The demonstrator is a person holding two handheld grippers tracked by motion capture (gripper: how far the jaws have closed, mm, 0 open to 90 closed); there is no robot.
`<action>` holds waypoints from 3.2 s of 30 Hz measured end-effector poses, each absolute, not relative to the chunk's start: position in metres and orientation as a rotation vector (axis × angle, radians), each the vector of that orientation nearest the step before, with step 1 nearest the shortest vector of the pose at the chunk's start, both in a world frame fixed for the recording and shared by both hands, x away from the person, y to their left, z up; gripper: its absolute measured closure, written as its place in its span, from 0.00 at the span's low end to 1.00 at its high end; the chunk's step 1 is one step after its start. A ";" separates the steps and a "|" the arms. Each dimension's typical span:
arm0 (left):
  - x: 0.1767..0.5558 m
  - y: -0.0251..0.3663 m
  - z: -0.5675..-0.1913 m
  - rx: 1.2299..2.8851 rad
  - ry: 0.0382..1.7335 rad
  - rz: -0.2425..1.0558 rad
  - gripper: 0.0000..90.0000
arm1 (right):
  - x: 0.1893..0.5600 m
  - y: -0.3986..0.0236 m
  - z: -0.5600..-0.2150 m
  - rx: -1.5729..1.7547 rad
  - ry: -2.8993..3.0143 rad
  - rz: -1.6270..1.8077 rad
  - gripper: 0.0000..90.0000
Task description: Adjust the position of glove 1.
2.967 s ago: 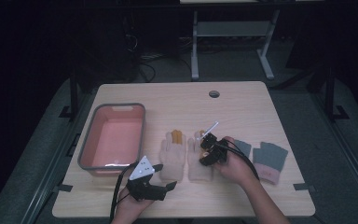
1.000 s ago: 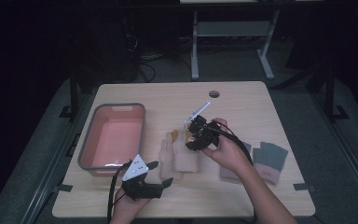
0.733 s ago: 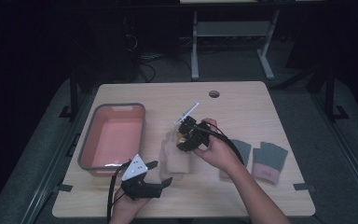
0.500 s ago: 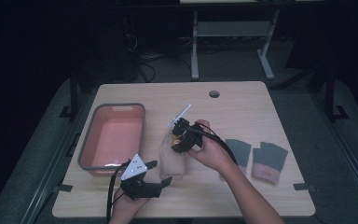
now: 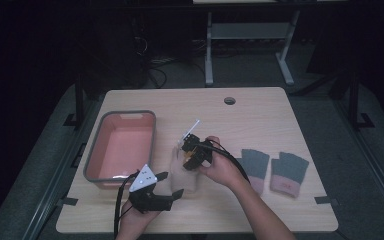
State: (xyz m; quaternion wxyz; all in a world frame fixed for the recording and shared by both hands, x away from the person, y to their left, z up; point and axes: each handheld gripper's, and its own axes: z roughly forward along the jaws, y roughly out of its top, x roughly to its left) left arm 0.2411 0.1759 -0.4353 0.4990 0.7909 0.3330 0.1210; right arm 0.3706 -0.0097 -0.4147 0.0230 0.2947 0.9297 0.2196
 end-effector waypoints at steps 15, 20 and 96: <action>0.241 0.175 -0.436 1.921 0.798 0.302 0.22 | 0.370 -0.001 -0.395 0.849 2.817 0.789 0.47; 0.240 0.176 -0.435 1.918 0.799 0.303 0.22 | 0.375 0.013 -0.402 0.830 2.825 0.754 0.47; 0.303 0.134 -0.458 1.887 1.220 -0.242 0.32 | 0.324 -0.115 -0.440 1.599 2.550 1.140 0.42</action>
